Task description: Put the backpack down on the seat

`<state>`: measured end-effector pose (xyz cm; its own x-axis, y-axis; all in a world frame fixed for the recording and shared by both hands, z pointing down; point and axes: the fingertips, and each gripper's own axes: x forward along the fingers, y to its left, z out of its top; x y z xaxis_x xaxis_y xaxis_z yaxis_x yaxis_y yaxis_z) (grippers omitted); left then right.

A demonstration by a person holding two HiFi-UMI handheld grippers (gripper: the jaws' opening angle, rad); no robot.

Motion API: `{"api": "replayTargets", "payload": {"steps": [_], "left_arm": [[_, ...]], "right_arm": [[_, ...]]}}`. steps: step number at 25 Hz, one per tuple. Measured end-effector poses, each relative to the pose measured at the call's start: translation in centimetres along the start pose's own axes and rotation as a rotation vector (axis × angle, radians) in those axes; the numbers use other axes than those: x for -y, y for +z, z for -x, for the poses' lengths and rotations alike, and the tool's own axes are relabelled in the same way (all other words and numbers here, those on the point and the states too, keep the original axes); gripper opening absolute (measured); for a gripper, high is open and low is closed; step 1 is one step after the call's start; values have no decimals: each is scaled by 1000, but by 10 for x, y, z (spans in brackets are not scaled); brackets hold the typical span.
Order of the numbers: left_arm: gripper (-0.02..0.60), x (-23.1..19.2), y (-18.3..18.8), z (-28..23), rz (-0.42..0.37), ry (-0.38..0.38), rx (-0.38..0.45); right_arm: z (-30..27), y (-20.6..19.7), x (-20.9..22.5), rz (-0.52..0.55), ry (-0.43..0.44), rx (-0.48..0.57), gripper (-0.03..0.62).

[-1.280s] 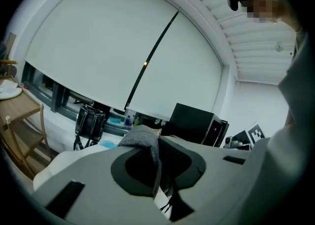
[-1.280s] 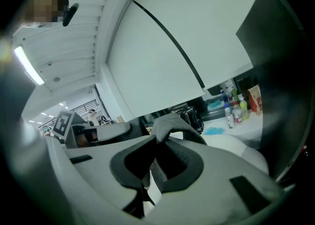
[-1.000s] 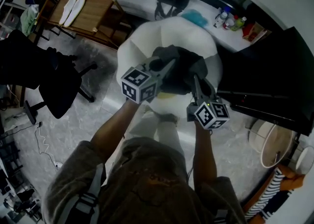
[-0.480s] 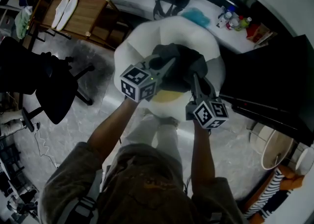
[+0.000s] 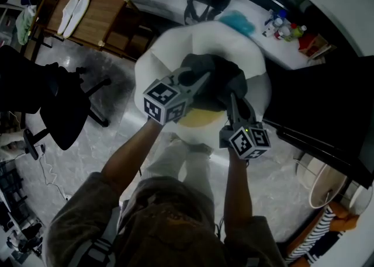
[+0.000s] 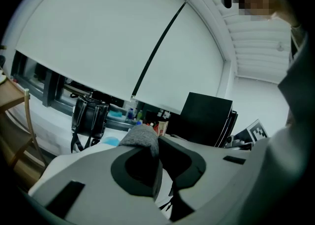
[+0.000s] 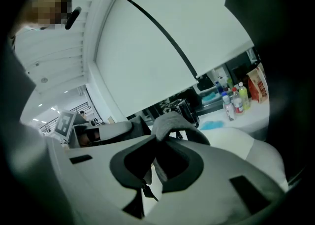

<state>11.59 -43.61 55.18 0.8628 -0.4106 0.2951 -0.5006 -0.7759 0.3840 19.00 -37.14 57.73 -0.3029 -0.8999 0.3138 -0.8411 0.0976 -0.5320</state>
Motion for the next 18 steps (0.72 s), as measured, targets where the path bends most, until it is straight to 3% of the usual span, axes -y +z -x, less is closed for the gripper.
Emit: {"api": "replayTargets", "payload": {"steps": [18], "left_arm": [[35,-15,-33,-14,2,8,-23]], "right_arm": [[-29,-16,21,50,-36,15,32]]}}
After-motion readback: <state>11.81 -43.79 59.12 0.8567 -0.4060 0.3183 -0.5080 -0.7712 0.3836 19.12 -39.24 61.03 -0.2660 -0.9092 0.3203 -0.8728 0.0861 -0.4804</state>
